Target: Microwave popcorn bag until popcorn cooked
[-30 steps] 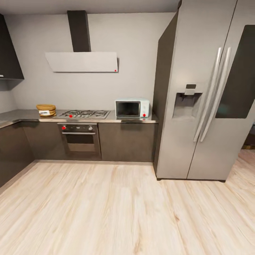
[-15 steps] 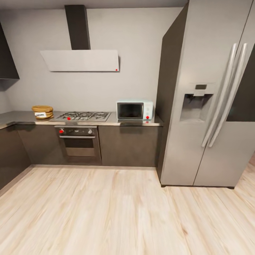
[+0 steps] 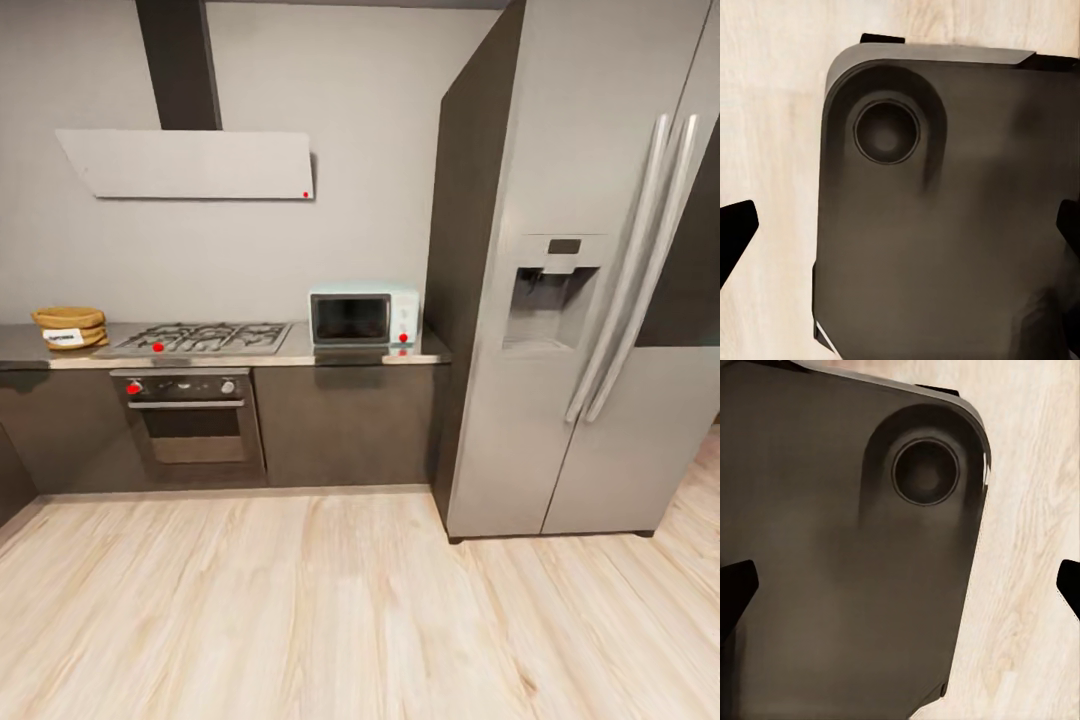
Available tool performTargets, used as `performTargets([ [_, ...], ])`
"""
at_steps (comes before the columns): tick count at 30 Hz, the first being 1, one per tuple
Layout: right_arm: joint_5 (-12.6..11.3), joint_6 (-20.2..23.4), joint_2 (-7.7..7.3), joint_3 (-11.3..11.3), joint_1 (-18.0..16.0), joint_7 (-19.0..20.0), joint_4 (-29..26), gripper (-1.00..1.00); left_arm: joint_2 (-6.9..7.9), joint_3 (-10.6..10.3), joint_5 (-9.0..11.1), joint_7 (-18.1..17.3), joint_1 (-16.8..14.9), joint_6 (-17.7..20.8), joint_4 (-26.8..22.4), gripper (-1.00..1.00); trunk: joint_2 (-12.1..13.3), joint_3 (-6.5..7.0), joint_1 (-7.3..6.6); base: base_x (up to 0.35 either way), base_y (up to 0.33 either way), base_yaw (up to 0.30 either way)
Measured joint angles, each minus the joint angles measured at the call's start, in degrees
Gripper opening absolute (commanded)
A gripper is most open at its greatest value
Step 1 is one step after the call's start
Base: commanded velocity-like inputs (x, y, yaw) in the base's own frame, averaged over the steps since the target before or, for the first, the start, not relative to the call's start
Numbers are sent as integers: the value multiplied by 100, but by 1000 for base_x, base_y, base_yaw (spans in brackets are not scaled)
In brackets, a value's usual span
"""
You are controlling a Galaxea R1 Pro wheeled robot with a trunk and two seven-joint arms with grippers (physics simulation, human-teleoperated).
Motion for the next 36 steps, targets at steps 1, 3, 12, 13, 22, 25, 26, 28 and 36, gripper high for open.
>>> performTargets([
  [1,0,1,-2,4,0,0,0,100,0,0,0,0,0,0,0,100,0,0,0,323,102,-7],
  [3,0,3,-8,16,0,0,0,100,0,0,0,0,1,0,0,100,0,0,0,323,102,-3],
  [12,0,4,-16,25,0,0,0,100,0,0,0,2,1,0,0,100,0,0,0,323,102,0],
  [13,-5,4,-18,25,0,0,0,100,0,0,2,1,0,0,0,100,0,0,0,323,102,0],
  [22,-15,4,-27,23,0,-8,0,100,0,0,0,1,0,0,0,100,0,0,0,323,102,0],
  [25,-9,4,-22,24,0,-8,0,100,-1,0,6,3,0,3,0,100,0,0,0,323,93,0],
  [26,-9,4,-21,25,0,-8,0,100,-1,0,7,3,0,5,0,100,0,0,0,323,88,0],
  [28,-8,4,-20,25,0,-8,0,100,-1,0,8,2,0,3,0,100,0,0,0,323,86,0],
  [36,-8,4,-27,23,0,-8,0,100,0,0,7,0,0,0,0,100,0,0,0,323,84,0],
])
